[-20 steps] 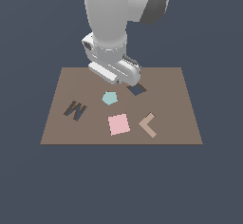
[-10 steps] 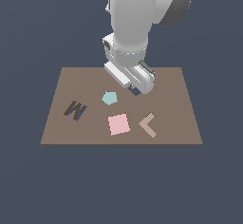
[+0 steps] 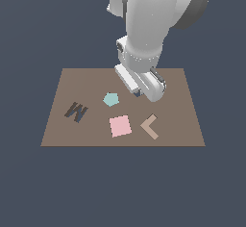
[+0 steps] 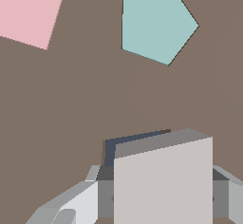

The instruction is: Insert a designated object into the corresponding slot on a board.

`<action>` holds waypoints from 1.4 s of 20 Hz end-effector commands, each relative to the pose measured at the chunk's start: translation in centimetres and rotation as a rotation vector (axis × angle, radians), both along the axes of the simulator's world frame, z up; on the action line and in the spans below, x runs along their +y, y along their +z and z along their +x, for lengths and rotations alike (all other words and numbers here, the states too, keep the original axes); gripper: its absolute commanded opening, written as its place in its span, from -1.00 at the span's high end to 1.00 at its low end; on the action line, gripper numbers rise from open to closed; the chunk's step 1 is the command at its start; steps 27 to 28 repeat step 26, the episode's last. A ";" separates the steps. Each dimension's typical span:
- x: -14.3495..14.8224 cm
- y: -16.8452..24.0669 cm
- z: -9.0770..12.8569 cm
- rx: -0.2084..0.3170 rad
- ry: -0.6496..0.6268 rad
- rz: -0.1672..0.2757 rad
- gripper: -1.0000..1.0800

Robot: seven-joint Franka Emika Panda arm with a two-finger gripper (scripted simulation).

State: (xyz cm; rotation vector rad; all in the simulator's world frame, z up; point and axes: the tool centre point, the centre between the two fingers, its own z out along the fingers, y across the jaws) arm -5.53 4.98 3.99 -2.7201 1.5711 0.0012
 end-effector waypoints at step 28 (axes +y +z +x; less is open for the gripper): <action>0.7 -0.9 0.8 0.000 -0.051 0.000 -0.92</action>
